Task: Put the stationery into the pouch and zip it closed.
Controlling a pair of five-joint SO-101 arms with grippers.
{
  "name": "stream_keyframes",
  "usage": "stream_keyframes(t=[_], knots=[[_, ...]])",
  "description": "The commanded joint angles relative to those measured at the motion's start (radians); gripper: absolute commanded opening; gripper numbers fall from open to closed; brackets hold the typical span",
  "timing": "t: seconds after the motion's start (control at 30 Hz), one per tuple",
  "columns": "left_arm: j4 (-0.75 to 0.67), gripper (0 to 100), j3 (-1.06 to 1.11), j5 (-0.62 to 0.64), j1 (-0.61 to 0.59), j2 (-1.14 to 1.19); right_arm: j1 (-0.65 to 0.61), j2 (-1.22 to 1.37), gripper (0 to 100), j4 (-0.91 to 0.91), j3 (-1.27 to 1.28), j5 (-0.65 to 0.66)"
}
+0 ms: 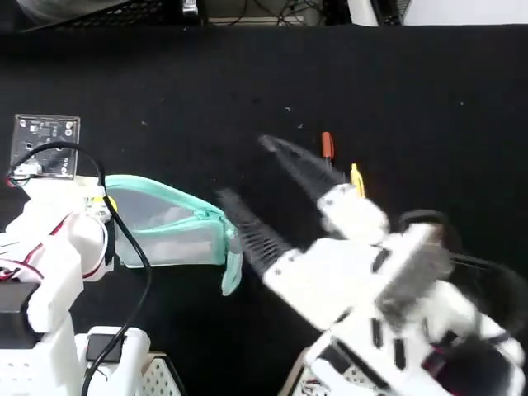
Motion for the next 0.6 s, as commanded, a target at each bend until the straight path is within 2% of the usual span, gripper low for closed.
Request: stream_keyframes(t=[0.0, 0.03, 0.2, 0.33, 0.43, 0.57], knots=[[0.012, 3, 0.137, 0.006, 0.002, 0.014, 0.269, 0.059, 1.8, 0.038, -0.008, 0.000], [0.012, 3, 0.137, 0.006, 0.002, 0.014, 0.327, 0.073, 1.5, 0.044, 0.039, 0.000], [0.012, 3, 0.140, 0.006, 0.002, 0.014, 0.529, 0.163, 13.6, 0.048, 0.344, 0.002], [0.012, 3, 0.139, 0.006, 0.002, 0.014, 0.624, 0.311, 15.8, -0.078, 0.515, 0.035], [0.012, 3, 0.140, 0.006, 0.002, 0.014, 0.686, 0.481, 15.8, -0.173, 0.518, 0.044], [0.012, 3, 0.140, 0.006, 0.002, 0.014, 0.704, 0.725, 16.2, -0.206, 0.384, 0.041]])
